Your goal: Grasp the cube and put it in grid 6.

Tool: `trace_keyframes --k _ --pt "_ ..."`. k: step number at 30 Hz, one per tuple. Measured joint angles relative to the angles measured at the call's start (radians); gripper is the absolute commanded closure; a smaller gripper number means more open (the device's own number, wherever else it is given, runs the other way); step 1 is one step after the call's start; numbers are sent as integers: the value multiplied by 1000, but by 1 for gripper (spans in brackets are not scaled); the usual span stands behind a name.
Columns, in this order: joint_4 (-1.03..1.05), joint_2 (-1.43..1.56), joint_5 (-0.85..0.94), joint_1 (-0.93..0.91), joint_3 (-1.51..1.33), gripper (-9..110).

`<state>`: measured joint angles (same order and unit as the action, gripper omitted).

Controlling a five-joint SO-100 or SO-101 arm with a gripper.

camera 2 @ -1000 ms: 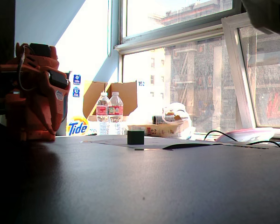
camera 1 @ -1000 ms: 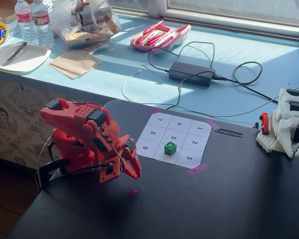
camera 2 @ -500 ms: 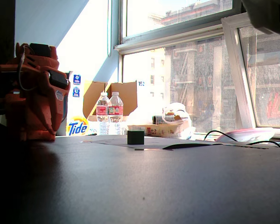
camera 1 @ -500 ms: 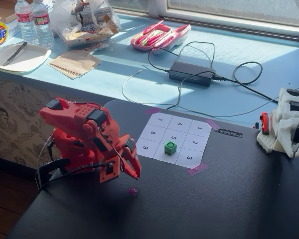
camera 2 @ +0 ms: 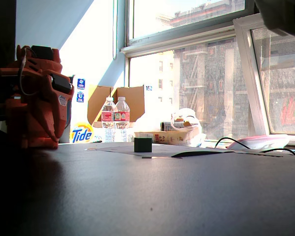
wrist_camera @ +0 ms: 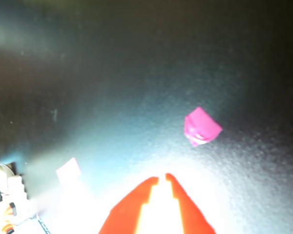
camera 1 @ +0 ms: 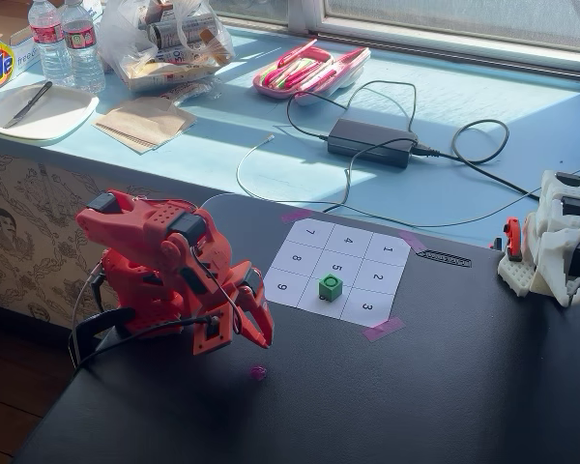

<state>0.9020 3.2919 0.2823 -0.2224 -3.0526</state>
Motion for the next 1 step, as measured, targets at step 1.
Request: trace_keyframes --k 1 --pt "0 0 0 0 0 101"
